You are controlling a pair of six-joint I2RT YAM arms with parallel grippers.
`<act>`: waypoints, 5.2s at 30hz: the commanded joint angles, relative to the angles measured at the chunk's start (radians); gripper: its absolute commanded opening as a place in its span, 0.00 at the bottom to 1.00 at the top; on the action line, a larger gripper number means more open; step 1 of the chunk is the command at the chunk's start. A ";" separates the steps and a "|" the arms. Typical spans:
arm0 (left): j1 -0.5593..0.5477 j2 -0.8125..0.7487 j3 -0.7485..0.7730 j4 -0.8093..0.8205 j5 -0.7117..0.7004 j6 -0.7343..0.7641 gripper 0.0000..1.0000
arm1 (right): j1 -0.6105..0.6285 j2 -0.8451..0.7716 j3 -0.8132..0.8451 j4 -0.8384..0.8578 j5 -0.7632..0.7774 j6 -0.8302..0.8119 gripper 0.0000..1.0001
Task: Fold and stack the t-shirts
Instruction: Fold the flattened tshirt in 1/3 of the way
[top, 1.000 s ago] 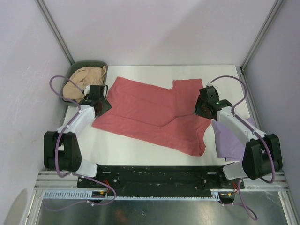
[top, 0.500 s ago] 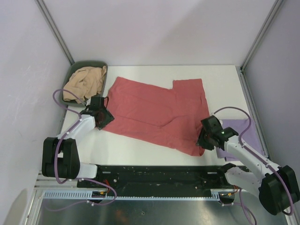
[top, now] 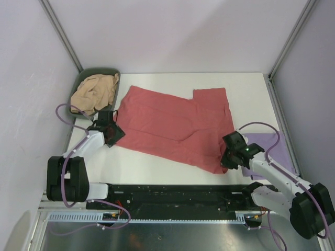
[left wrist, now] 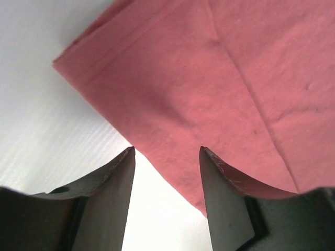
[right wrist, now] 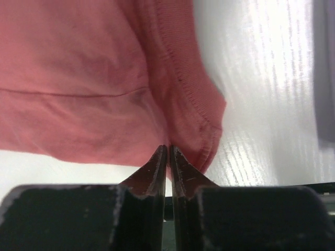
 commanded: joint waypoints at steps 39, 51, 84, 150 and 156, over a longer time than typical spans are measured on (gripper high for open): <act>0.245 0.048 0.047 -0.001 -0.059 -0.036 0.51 | -0.089 -0.284 -0.161 -0.070 -0.077 0.246 0.43; 0.249 0.079 0.050 0.014 -0.071 -0.035 0.52 | -0.109 -0.268 -0.214 -0.026 -0.077 0.228 0.38; 0.249 -0.022 -0.010 -0.119 -0.264 -0.134 0.00 | -0.267 -0.221 -0.073 -0.358 -0.316 0.172 0.00; -0.875 0.573 0.568 0.095 0.471 0.234 0.48 | -0.089 0.259 0.324 0.120 -0.033 -0.093 0.46; -0.915 0.537 0.521 0.094 0.463 0.279 0.48 | -0.090 0.281 0.324 0.130 -0.029 -0.098 0.46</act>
